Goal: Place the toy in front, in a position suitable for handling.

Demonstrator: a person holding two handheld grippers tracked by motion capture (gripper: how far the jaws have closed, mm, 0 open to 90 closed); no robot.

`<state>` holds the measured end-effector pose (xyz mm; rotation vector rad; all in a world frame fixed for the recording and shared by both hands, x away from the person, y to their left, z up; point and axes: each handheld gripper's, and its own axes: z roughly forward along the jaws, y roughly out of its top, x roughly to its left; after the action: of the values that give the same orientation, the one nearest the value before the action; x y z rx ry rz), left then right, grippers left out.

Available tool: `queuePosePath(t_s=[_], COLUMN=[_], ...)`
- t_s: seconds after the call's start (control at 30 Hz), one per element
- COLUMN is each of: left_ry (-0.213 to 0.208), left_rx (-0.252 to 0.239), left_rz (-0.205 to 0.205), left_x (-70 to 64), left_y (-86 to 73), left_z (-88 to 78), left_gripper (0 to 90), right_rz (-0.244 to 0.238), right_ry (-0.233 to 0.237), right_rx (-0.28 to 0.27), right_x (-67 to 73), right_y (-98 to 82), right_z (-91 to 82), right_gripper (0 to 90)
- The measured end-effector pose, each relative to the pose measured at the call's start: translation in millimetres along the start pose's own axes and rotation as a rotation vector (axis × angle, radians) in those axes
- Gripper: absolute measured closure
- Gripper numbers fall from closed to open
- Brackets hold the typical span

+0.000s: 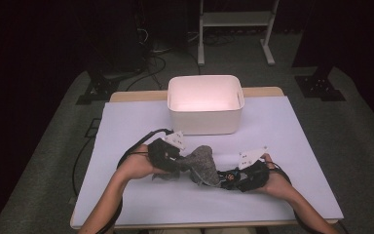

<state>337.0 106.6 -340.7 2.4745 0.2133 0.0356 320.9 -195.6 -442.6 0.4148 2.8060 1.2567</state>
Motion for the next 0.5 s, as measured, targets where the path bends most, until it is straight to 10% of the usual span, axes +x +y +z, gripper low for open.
queuePosePath(t_s=[0.5], left_ry=[0.066], left_rx=[-0.012], left_rz=[-0.041], left_x=[-1.5], left_y=[-37.0], left_z=[-46.3], left_gripper=[74.2], right_rz=[0.029], right_ry=[0.004], right_rx=[-0.003], right_x=[-3.7], right_y=[-3.3], right_z=[-3.9], right_gripper=[56.7])
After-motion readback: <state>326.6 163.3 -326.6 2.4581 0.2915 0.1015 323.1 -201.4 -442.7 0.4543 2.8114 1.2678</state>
